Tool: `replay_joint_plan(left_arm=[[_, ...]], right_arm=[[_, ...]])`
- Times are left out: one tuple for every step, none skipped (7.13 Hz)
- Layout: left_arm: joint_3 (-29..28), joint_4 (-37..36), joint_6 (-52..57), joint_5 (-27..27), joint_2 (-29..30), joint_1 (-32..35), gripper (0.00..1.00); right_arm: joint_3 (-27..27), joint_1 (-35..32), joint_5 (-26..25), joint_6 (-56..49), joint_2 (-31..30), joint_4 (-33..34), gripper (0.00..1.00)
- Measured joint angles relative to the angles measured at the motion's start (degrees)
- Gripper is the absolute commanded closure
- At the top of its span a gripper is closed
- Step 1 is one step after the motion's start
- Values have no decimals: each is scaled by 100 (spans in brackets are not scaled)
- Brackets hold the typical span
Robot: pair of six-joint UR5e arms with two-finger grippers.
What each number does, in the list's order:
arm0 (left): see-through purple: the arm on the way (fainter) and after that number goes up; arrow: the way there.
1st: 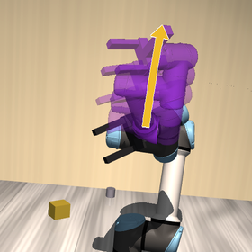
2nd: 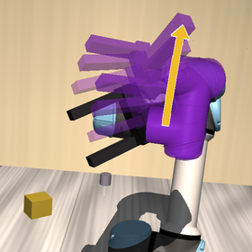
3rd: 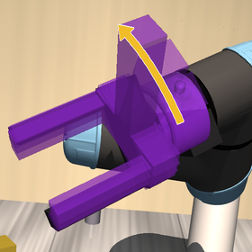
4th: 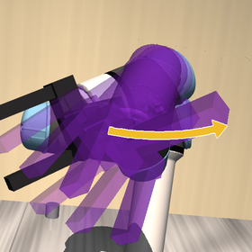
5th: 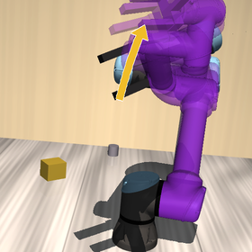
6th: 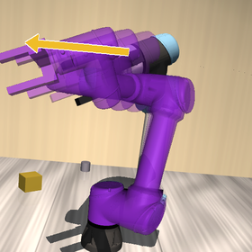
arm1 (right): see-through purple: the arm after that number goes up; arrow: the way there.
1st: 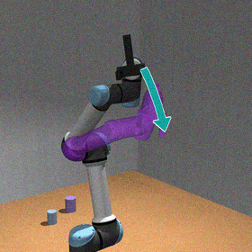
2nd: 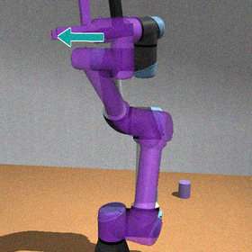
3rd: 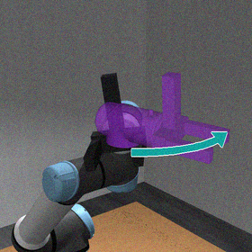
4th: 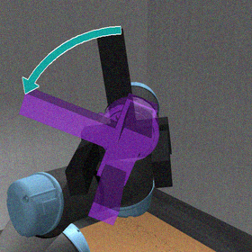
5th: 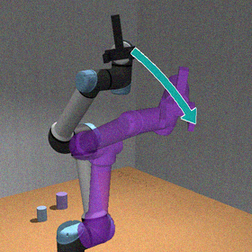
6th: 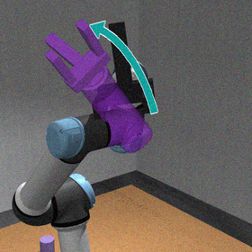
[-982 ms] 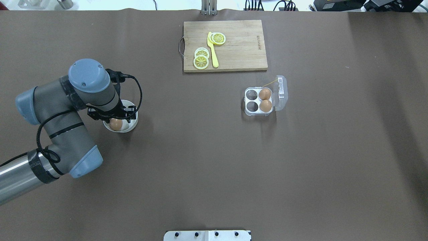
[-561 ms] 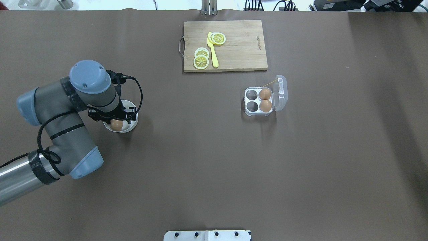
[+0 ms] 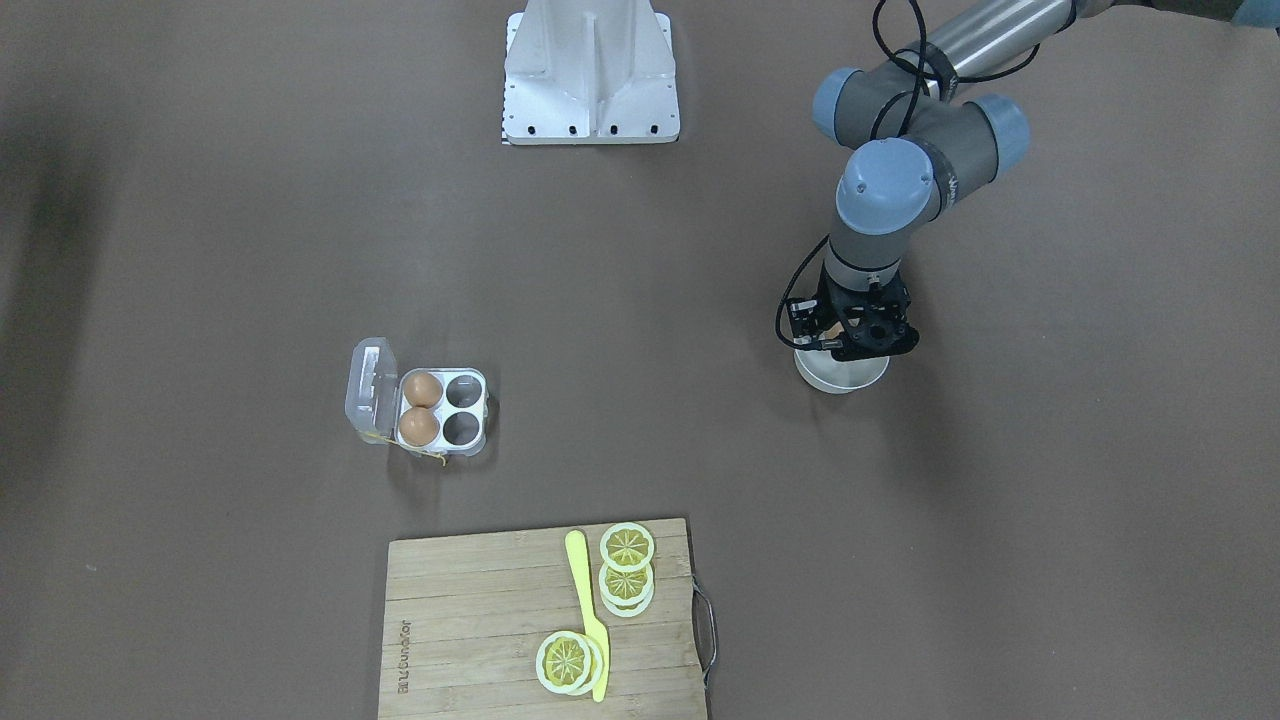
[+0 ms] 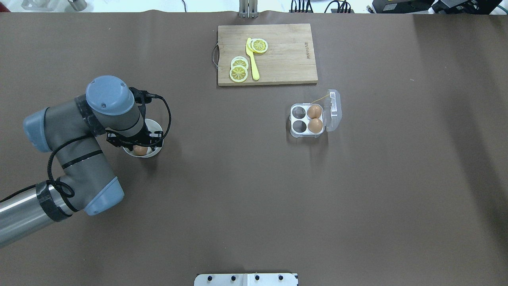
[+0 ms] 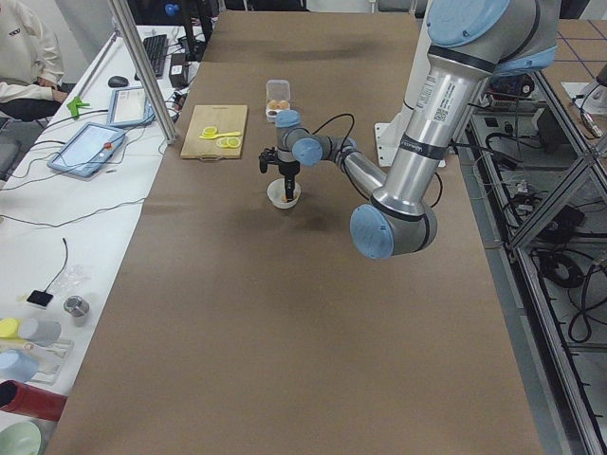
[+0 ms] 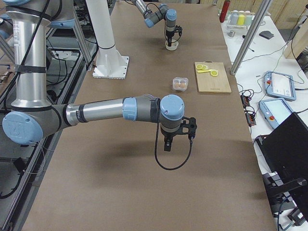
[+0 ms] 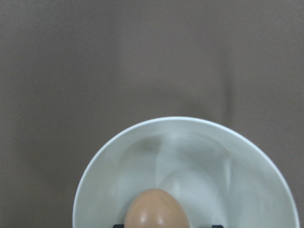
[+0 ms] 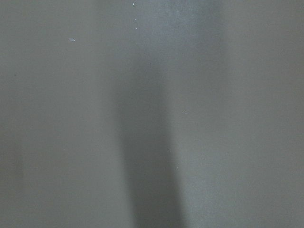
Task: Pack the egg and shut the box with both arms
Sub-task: 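Lower the left gripper into the bowl and close on the brown egg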
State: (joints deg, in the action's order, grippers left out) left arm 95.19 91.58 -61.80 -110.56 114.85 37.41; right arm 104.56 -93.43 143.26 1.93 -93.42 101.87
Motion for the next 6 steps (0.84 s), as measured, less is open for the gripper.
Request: replay_joint_plan(left_arm=[[0, 0, 1, -1, -3, -3, 48], [-1, 0, 1, -3, -5, -5, 52], [-1, -1, 3, -9, -5, -5, 64], [1, -6, 7, -14, -6, -4, 79], [12, -7, 9, -19, -6, -2, 96], [31, -15, 8, -26, -5, 4, 100]], right_arm=[[5, 0, 0, 2, 0, 0, 0], [8, 0, 0, 4, 0, 0, 0], [10, 0, 0, 4, -3, 0, 0], [12, 0, 0, 5, -6, 0, 0], [11, 0, 0, 2, -8, 0, 0], [10, 0, 0, 1, -8, 0, 0]])
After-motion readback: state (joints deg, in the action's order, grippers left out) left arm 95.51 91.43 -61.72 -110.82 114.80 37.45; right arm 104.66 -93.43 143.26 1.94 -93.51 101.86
